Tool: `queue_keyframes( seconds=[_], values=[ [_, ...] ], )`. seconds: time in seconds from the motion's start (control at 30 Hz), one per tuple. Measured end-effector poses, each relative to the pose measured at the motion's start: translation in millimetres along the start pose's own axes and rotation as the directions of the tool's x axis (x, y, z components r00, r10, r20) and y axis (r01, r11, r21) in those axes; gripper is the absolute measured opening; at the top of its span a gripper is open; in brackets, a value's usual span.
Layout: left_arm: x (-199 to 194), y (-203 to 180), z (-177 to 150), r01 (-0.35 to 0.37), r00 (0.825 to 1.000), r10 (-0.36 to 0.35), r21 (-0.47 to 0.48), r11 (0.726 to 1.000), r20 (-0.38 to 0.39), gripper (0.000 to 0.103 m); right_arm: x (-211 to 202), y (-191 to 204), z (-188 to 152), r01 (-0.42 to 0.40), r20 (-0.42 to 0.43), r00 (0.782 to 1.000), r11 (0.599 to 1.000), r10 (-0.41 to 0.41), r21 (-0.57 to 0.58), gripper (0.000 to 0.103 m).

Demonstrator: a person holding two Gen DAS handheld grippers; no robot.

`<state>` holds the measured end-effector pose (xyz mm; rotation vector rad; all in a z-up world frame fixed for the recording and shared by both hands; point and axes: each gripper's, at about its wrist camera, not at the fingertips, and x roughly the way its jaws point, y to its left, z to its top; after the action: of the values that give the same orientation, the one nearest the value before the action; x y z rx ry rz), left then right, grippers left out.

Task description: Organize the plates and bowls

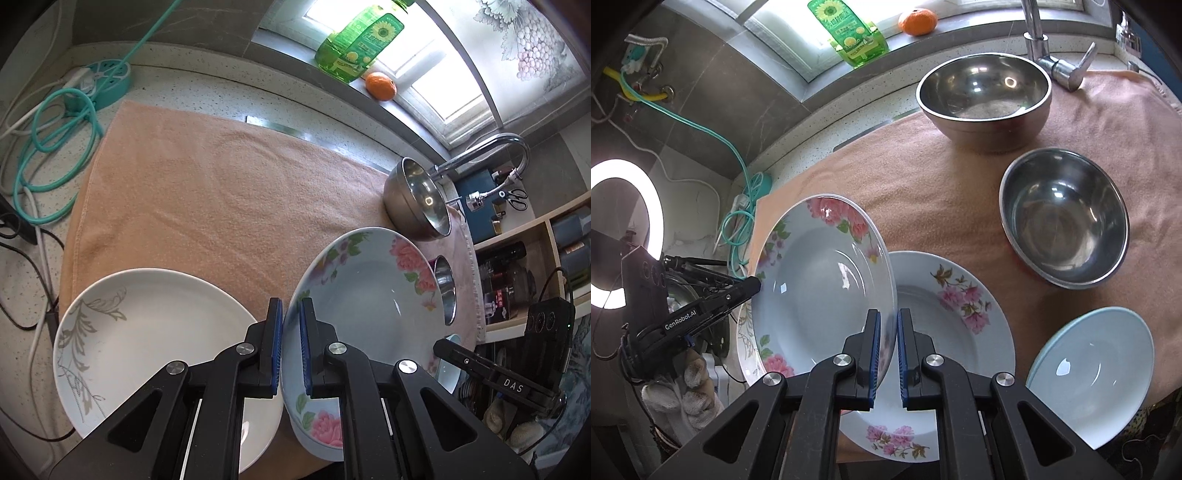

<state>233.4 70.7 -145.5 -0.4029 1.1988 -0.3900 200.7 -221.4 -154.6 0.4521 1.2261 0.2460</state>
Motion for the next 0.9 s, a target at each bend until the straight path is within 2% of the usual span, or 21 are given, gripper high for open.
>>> queue_keyframes(
  seconds=[0.43,0.9],
  values=[
    [17.7,-10.1,-10.0,0.006,0.998,-0.003,0.053,0.999,-0.055,0.007,-7.3,-8.4,-40.4,0.045,0.048,0.998,0.998,-0.046,0.040,0.008],
    [34.0,-25.8,-15.7,0.024,0.995,-0.013,0.109,0.994,-0.103,0.008,-11.1,-20.3,-74.9,0.104,0.056,0.993,0.992,-0.108,0.077,0.008]
  ],
)
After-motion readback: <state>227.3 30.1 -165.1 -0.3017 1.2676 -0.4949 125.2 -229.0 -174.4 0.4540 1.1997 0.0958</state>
